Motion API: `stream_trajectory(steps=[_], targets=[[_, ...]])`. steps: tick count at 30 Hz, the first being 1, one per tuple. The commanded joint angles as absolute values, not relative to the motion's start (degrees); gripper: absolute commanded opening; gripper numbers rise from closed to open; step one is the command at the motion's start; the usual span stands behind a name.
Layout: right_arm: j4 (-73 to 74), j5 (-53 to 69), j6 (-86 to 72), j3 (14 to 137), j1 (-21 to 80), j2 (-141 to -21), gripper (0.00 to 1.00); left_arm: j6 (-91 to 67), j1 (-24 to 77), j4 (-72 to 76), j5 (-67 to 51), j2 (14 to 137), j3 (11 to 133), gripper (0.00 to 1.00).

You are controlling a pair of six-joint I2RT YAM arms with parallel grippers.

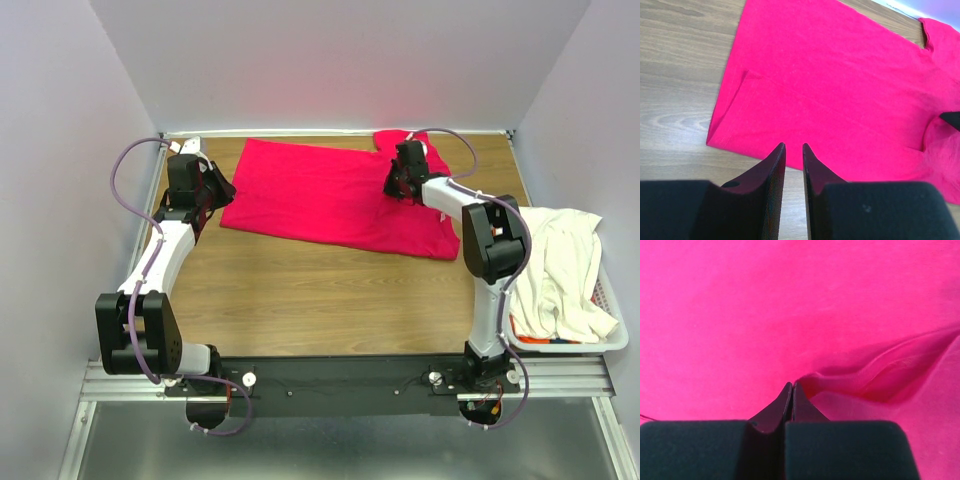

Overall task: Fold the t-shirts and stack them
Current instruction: Fold the tshirt

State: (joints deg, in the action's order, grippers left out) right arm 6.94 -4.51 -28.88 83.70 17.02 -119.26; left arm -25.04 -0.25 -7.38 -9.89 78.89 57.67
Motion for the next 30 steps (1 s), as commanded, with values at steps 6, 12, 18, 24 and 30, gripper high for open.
stream_trajectory(steps=[6,12,18,24,30], targets=[[6.9,-4.3,-25.5,87.0,18.5,-122.7,0.08,-24.4,-0.2,-6.3,-11.2,79.4,57.0,0.28],[7.0,-5.3,-23.4,88.7,18.5,-121.9,0.53,-26.4,-0.2,-5.8,-10.5,80.4,55.4,0.33],[8.1,-9.7,-22.2,87.6,18.5,-115.2,0.85,-34.5,-0.2,-2.9,-9.8,83.8,52.5,0.35],[10.1,-10.7,-26.4,77.2,18.5,-106.7,0.85,-40.3,4.2,-2.8,-3.5,90.9,56.2,0.34],[9.9,-11.2,-31.6,65.0,18.5,-97.9,0.83,-42.7,5.1,-4.4,4.0,98.3,62.7,0.32]])
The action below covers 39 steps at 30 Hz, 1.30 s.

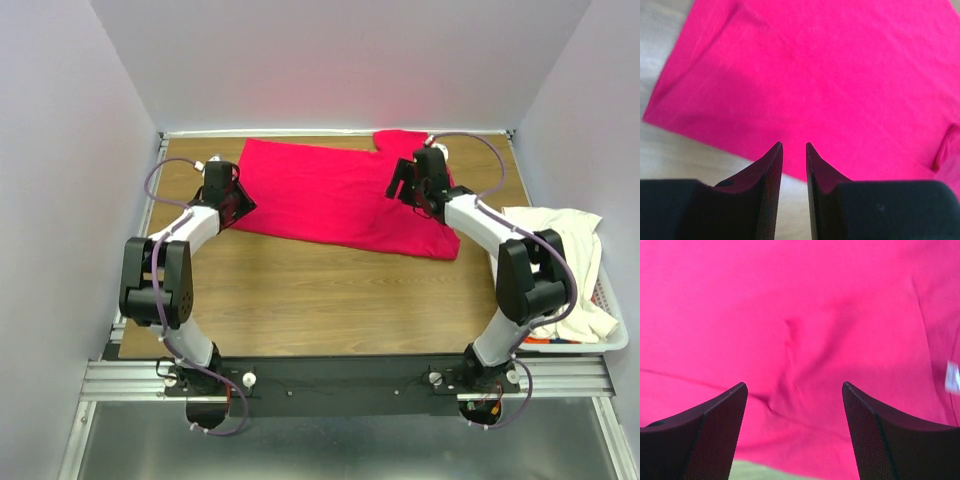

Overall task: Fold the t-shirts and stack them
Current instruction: Fold the tshirt

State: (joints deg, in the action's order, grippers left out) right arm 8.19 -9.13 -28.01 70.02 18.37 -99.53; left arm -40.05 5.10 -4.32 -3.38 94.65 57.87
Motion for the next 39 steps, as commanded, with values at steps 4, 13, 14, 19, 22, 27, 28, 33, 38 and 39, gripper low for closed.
stream_trajectory(steps=[4,13,14,19,22,27,28,33,38,39], targets=[[9.9,-13.3,-31.6,60.2,18.5,-95.0,0.82,-39.7,5.4,-10.3,13.8,103.3,72.2,0.32],[9.8,-13.4,-32.1,56.8,18.5,-92.0,0.82,-33.3,6.8,-22.5,31.0,117.6,92.0,0.33],[9.7,-13.4,-32.1,56.5,18.5,-91.7,0.82,-32.6,6.9,-23.1,31.5,118.6,93.2,0.33],[9.4,-13.5,-32.0,55.6,18.5,-91.0,0.82,-26.5,8.2,-24.9,30.2,124.4,99.4,0.36],[9.2,-13.1,-31.8,55.6,18.5,-91.1,0.82,-25.2,8.6,-25.2,30.2,125.9,100.4,0.40],[9.0,-13.4,-31.7,55.3,18.5,-91.1,0.82,-24.3,8.8,-25.0,28.3,126.4,99.5,0.41],[8.9,-13.4,-31.7,55.2,18.5,-91.1,0.82,-24.3,8.8,-24.5,28.0,126.6,99.1,0.41],[8.7,-13.3,-31.8,54.8,18.5,-90.9,0.82,-23.6,9.0,-24.3,26.3,127.6,98.4,0.41],[8.4,-13.4,-31.9,54.4,18.5,-90.7,0.82,-22.9,9.0,-23.8,24.8,128.3,98.3,0.40],[8.5,-13.4,-31.9,54.3,18.5,-90.8,0.82,-22.9,9.0,-23.8,24.6,128.5,98.4,0.40]])
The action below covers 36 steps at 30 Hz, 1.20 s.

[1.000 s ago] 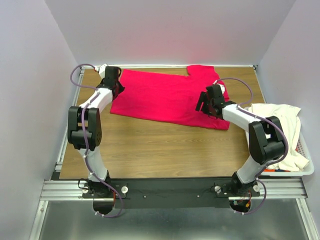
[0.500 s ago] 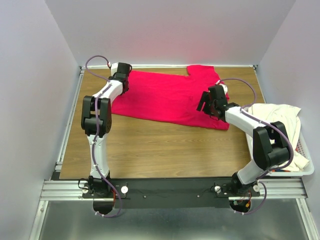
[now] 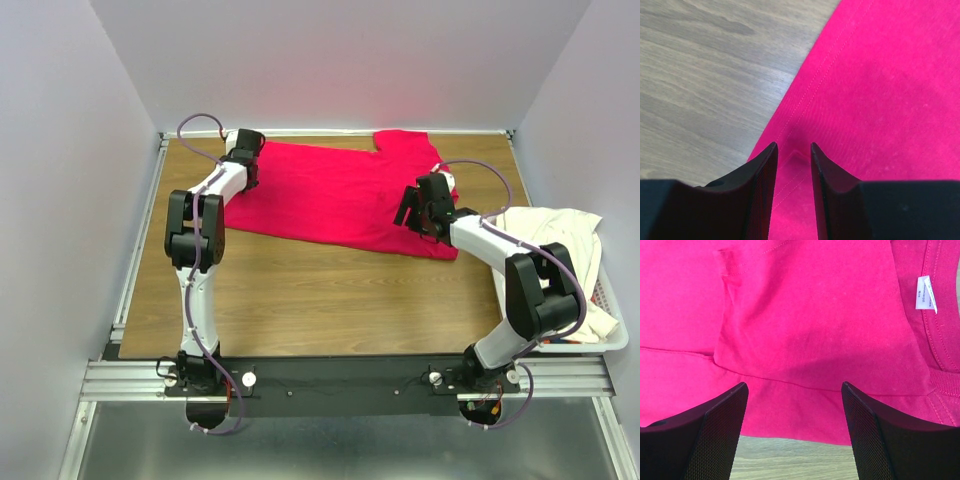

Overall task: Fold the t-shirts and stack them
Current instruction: Fold the tshirt

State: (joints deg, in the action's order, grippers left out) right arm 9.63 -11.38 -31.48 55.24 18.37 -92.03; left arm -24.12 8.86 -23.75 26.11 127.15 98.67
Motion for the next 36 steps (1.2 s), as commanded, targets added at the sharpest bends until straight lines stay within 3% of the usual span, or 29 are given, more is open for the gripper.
stream_trajectory(steps=[1,9,15,21,36], targets=[[8.4,-13.4,-31.9,54.2,18.5,-90.8,0.82,-22.9,9.0,-23.7,24.4,128.7,98.6,0.40],[8.3,-13.9,-31.7,54.1,18.5,-90.2,0.82,-22.3,9.0,-23.4,22.7,129.2,99.1,0.37],[8.3,-14.0,-31.7,54.0,18.5,-90.3,0.82,-22.5,9.0,-22.9,22.0,128.4,98.4,0.26],[8.3,-14.2,-31.7,54.1,18.5,-90.9,0.82,-22.5,9.0,-22.8,22.5,126.9,97.6,0.00],[8.1,-12.3,-30.2,60.3,18.5,-96.4,0.82,-22.4,8.8,-22.1,22.9,122.6,95.0,0.00]])
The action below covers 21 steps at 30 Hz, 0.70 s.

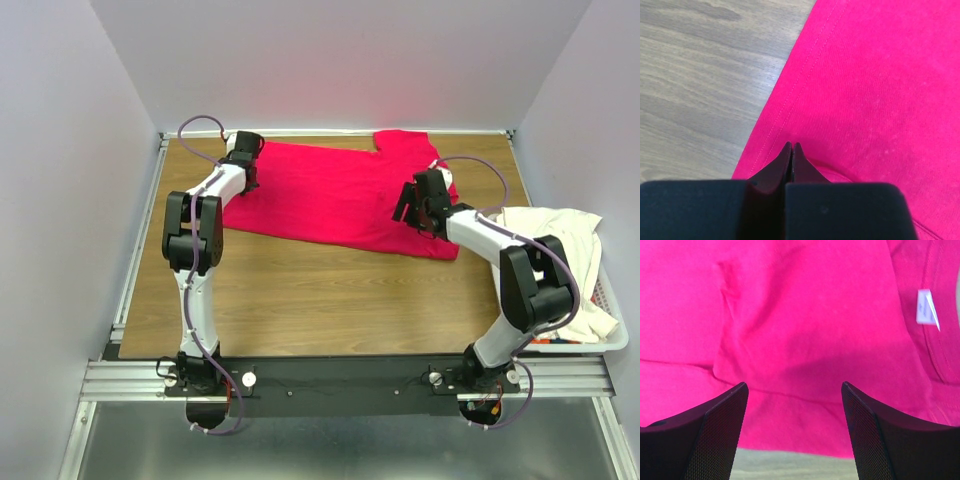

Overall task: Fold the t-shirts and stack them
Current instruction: Fold the tshirt

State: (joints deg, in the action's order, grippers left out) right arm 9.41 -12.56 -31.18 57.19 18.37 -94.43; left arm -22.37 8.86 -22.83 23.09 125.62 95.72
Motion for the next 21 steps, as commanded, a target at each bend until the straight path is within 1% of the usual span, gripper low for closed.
stream_trajectory(steps=[1,5,9,12,14,17,18,21], targets=[[8.1,-11.8,-30.1,61.8,18.5,-97.5,0.81,-22.3,8.8,-22.1,23.0,122.4,94.8,0.00],[8.1,-11.2,-29.8,65.9,18.5,-101.0,0.80,-22.2,8.6,-22.0,22.7,122.1,94.7,0.00],[8.2,-10.3,-30.4,69.2,18.7,-104.4,0.71,-22.1,8.5,-22.1,22.5,121.9,94.8,0.00],[8.2,-10.6,-30.8,71.2,19.2,-106.8,0.67,-22.2,8.4,-22.1,22.3,121.7,94.6,0.00],[8.2,-12.6,-30.9,72.2,19.5,-108.2,0.64,-22.1,8.3,-22.0,22.2,121.6,94.6,0.00],[8.2,-14.8,-30.8,75.1,19.9,-110.6,0.61,-22.1,8.3,-21.9,22.1,121.6,94.3,0.00],[8.2,-15.4,-30.3,75.9,20.2,-111.3,0.58,-22.1,8.3,-21.8,22.1,121.6,94.1,0.00],[8.2,-18.4,-29.2,78.4,21.5,-112.8,0.57,-22.1,8.3,-21.7,21.9,121.5,94.0,0.00]])
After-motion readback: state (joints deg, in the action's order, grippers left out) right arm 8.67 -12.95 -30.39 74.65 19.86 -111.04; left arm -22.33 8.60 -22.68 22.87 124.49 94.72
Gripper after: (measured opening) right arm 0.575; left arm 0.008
